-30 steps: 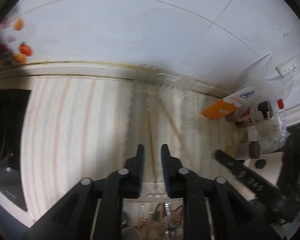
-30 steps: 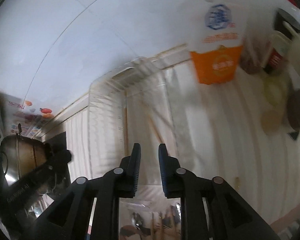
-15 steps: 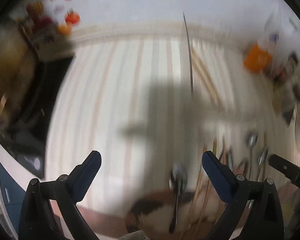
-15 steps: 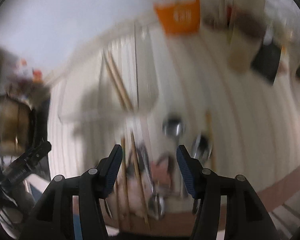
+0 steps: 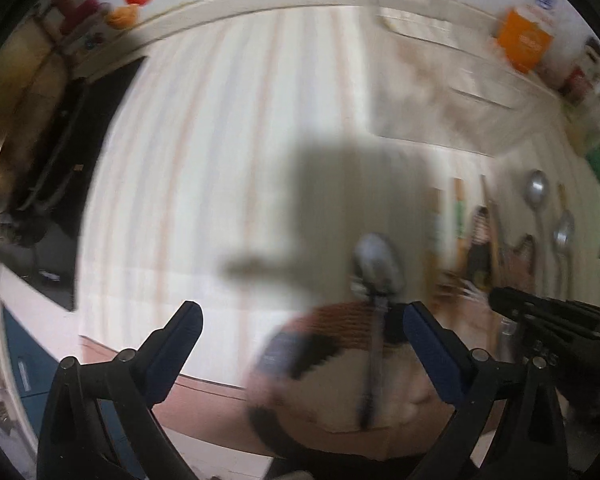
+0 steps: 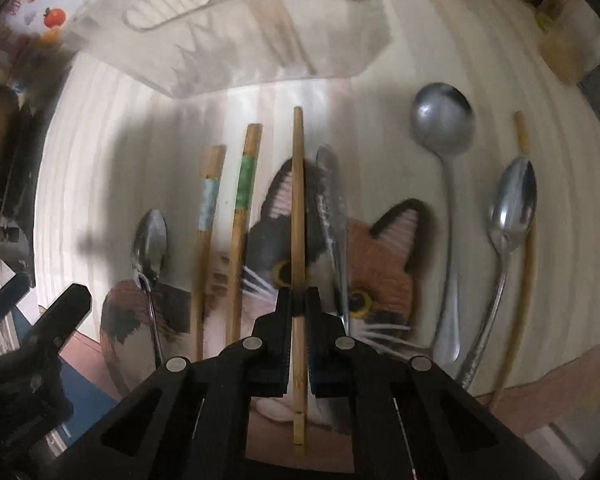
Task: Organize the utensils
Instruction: 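Reach the left tool back and grasp a chopstick while the right tool grasps another, then lift both held chopsticks and carry them over the basket, then open both tools to release the chopsticks into the basket, then grasp the green-banded chopstick with the left tool while the right tool grasps a plain chopstick, then lift both held chopsticks and carry them over the basket, then open both tools to drop the chopsticks into the basket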
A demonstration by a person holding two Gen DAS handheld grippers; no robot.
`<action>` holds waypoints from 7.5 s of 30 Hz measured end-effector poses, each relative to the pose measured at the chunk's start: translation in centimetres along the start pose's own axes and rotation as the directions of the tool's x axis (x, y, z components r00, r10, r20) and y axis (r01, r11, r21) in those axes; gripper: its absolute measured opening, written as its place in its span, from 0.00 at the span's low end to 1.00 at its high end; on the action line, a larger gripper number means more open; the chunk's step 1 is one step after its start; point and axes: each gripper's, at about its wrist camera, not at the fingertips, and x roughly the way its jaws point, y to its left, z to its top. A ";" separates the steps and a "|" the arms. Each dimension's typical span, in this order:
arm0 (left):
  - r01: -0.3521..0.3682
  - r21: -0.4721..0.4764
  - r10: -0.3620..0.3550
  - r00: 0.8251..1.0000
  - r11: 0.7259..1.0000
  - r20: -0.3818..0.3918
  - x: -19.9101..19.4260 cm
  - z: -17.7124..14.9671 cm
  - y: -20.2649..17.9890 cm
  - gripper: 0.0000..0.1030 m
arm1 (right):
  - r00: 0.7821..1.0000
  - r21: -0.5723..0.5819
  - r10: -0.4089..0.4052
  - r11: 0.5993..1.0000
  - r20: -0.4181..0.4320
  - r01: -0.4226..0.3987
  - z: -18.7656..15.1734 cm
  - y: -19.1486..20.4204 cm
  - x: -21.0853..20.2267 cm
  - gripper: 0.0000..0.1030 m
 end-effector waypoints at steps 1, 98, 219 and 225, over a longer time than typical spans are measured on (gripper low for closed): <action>0.022 0.013 -0.022 1.000 1.000 -0.005 0.0 -0.1 -0.6 0.97 | 1.000 0.006 -0.023 1.000 0.002 0.023 -0.2 -0.6 -0.3 0.06; 0.101 -0.015 -0.096 0.976 0.995 0.197 -9.9 23.3 -3.9 0.89 | 0.964 0.060 0.055 0.995 0.260 -0.073 21.1 -6.9 -16.7 0.46; 0.124 -0.069 -0.117 0.988 0.990 0.103 -8.0 24.8 -2.8 0.28 | 0.970 0.036 0.116 0.991 0.212 -0.126 23.2 -4.0 -13.8 0.34; 0.077 -0.106 -0.045 0.961 0.991 0.273 -11.9 20.0 0.2 0.90 | 0.946 0.067 0.043 0.995 0.321 -0.068 18.1 -6.0 -18.5 0.50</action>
